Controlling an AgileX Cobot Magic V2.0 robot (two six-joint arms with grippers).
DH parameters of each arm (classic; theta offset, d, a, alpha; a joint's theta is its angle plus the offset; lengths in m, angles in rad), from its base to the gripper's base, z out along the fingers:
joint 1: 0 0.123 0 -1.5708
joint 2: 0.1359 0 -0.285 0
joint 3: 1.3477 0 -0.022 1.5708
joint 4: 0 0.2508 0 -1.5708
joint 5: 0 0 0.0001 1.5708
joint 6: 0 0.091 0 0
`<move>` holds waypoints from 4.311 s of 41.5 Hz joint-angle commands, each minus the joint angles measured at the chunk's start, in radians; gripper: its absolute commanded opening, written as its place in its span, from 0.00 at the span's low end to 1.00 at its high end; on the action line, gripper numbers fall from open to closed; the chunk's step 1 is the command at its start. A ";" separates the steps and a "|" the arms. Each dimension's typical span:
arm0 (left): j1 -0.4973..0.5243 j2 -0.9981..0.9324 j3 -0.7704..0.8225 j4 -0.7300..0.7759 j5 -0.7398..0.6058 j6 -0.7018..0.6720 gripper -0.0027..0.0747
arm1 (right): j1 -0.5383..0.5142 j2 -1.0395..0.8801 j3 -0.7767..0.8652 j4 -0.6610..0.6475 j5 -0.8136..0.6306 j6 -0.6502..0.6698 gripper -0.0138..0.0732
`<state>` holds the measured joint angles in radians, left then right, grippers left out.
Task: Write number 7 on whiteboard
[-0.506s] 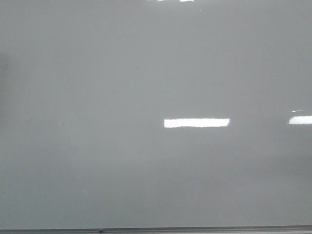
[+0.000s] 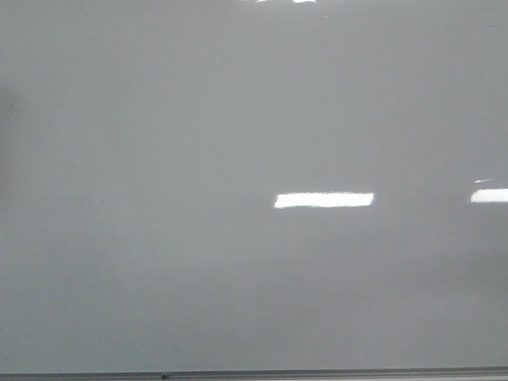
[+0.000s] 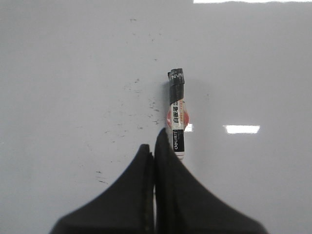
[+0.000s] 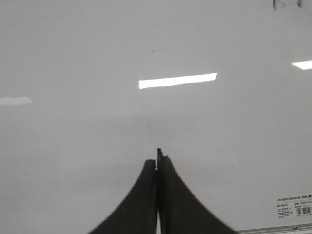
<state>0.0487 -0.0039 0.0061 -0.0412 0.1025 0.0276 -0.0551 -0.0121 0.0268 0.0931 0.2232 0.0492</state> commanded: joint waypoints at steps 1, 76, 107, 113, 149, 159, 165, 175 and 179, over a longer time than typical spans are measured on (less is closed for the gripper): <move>0.001 -0.015 0.003 -0.009 -0.079 -0.003 0.01 | 0.003 -0.017 -0.004 -0.007 -0.073 -0.003 0.08; 0.001 0.294 -0.450 -0.012 0.155 -0.005 0.01 | 0.003 0.291 -0.514 -0.005 0.156 -0.003 0.08; 0.001 0.313 -0.444 -0.009 0.149 -0.005 0.90 | 0.003 0.318 -0.513 -0.005 0.158 -0.003 0.81; 0.001 0.321 -0.443 -0.012 0.149 -0.005 0.90 | 0.003 0.318 -0.513 -0.005 0.158 -0.003 0.89; -0.088 1.275 -0.593 -0.035 -0.087 0.001 0.90 | 0.003 0.318 -0.513 -0.005 0.158 -0.003 0.89; -0.090 1.423 -0.637 0.033 -0.255 0.001 0.90 | 0.003 0.318 -0.513 -0.005 0.158 -0.003 0.89; -0.090 1.467 -0.637 0.033 -0.343 0.001 0.90 | 0.003 0.318 -0.513 -0.005 0.158 -0.003 0.89; -0.090 1.500 -0.637 0.033 -0.397 0.001 0.71 | 0.003 0.318 -0.513 -0.005 0.158 -0.003 0.89; -0.090 1.500 -0.637 0.033 -0.410 0.001 0.54 | 0.003 0.318 -0.513 -0.005 0.158 -0.003 0.89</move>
<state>-0.0405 1.5022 -0.6002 -0.0181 -0.1854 0.0298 -0.0551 0.2903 -0.4506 0.0931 0.4539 0.0492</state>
